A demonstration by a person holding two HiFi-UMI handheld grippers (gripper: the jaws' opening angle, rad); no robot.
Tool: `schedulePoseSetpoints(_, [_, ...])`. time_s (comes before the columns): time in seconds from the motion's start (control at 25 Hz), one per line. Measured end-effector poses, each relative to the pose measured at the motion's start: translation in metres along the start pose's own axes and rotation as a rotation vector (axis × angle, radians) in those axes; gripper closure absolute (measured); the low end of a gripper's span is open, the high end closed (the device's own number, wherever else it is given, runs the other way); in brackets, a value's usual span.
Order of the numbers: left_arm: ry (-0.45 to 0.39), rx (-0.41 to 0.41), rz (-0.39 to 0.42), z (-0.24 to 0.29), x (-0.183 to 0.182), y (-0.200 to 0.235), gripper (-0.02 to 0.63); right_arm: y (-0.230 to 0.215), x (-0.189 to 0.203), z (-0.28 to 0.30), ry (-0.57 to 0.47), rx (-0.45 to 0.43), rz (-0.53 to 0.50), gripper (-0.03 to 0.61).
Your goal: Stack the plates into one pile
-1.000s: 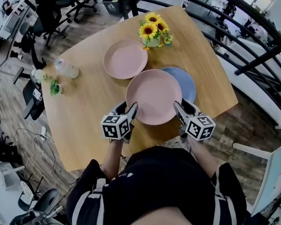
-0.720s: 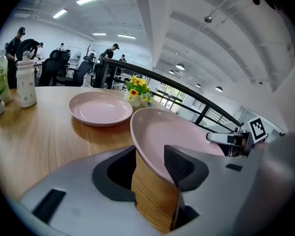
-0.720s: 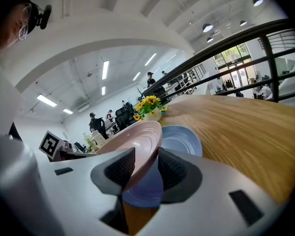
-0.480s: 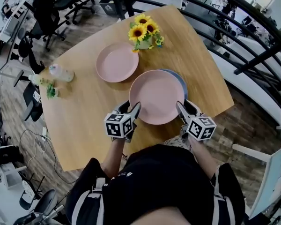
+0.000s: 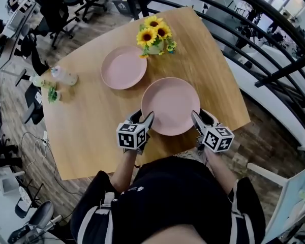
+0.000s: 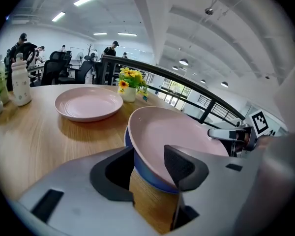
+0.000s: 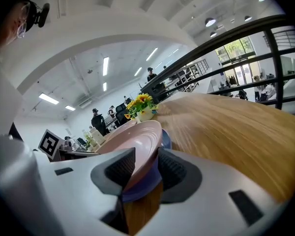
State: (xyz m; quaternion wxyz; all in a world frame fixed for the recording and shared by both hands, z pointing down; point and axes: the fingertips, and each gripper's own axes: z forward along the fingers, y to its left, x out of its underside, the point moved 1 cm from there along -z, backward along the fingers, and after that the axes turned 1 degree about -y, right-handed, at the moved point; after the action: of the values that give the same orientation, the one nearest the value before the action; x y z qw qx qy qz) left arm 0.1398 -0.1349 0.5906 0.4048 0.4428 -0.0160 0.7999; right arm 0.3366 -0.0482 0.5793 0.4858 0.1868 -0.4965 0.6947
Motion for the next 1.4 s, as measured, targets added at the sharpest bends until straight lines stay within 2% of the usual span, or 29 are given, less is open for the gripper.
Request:
schedulePoseSetpoints(0.28, [0.026,-0.067,-0.006,0.008,0.012,-0.001,0.436,-0.011,0.004,0.008,0.06,-0.024,-0.039,0.428])
schedulePoseSetpoints(0.68, [0.006,-0.127,-0.041,0.011,0.013,0.002,0.436,-0.019,0.011,0.016,0.144,-0.051,-0.15,0.408])
schedulePoseSetpoints(1.04, [-0.059,-0.149,-0.069,0.001,0.004,0.001,0.433,-0.022,0.002,0.013,0.11,-0.101,-0.095,0.413])
schedulePoseSetpoints(1.28, [-0.111,-0.174,-0.079,-0.017,-0.001,-0.003,0.434,-0.009,-0.024,0.014,0.063,-0.146,-0.132,0.407])
schedulePoseSetpoints(1.4, [-0.166,-0.179,-0.095,-0.035,-0.009,0.002,0.434,0.015,-0.046,0.018,0.034,-0.216,-0.175,0.399])
